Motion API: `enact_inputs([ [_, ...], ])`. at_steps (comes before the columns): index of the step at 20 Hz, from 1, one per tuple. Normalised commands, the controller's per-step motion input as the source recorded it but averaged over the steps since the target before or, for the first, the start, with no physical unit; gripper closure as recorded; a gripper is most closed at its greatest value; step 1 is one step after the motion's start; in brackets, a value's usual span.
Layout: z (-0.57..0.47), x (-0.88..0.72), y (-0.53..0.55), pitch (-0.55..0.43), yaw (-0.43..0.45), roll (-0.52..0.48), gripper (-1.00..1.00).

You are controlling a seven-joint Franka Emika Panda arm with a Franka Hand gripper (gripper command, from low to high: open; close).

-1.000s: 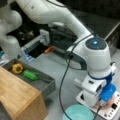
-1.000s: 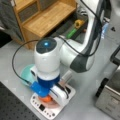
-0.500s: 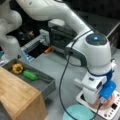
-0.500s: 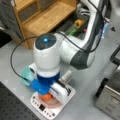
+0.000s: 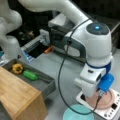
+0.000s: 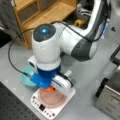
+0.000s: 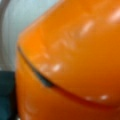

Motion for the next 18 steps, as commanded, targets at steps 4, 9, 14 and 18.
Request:
enact_inputs([
  [4,0.2,-0.56,-0.13,0.064,0.309,-0.096,1.0],
  [9,0.13,-0.7,-0.08,-0.071,0.42,-0.115,1.0],
  [14,-0.04,-0.66,-0.13,-0.12,0.547,-0.068,1.0],
  [18,-0.05,-0.59,-0.24,-0.204,0.637,0.018,1.0],
])
